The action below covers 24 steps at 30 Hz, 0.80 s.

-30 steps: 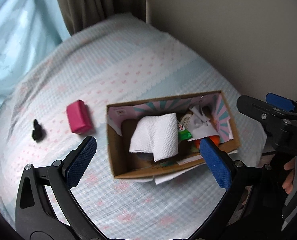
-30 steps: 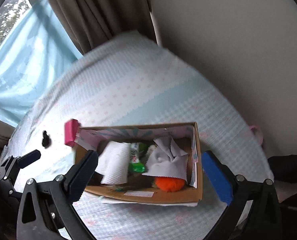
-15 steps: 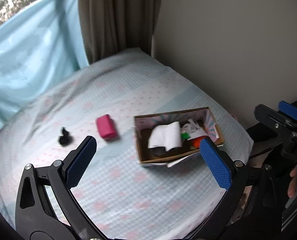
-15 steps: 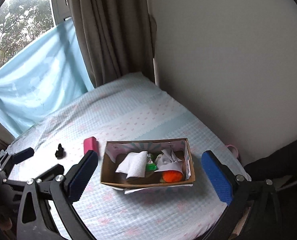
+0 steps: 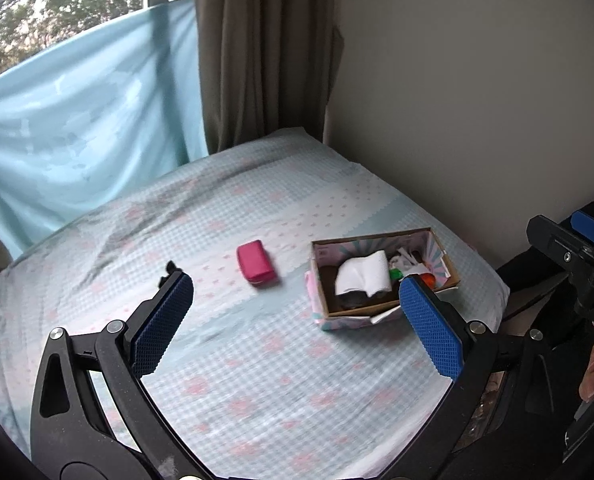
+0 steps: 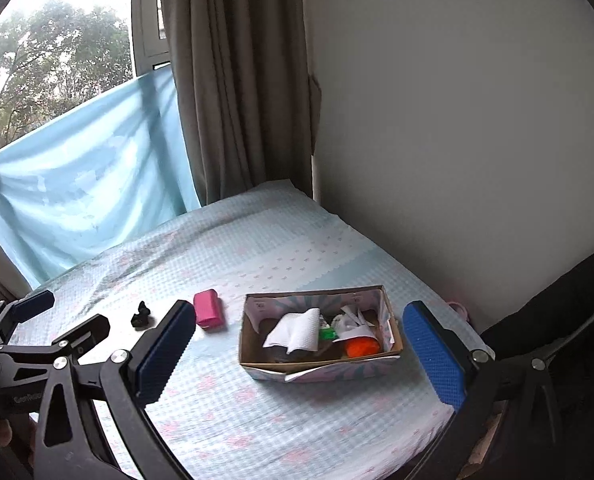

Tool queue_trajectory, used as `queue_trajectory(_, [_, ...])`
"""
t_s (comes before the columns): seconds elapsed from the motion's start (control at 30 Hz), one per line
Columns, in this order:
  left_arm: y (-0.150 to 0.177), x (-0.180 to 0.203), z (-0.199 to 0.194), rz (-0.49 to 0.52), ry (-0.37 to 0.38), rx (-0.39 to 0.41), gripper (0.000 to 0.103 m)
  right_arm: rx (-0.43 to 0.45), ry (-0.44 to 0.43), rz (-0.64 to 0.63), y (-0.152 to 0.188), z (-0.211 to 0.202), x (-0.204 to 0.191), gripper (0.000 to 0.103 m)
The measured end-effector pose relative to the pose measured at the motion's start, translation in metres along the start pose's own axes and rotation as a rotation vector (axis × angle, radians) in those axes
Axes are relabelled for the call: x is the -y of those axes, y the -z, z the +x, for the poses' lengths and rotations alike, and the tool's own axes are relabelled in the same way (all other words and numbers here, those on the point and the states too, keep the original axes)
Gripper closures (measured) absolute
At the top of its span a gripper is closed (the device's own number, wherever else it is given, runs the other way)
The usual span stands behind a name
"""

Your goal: Organize soft objects

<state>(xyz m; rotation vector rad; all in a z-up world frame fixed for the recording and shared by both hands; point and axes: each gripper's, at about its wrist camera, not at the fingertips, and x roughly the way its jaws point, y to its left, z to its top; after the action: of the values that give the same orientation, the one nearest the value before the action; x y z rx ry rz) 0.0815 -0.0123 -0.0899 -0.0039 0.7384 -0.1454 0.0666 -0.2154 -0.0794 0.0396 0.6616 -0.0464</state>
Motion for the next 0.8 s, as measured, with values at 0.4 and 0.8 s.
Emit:
queue_trajectory(0.4, [0.014,-0.125,0.0,-0.049,-0.095,0.025,0.0,0.0,-0.052,-0.035,0.01,0.021,-0.106,0.0])
queue_trajectory(0.8, [0.025,-0.232,0.093,-0.096,-0.15,-0.054,0.0,-0.069,-0.116,-0.053,0.02,0.134,-0.189,0.0])
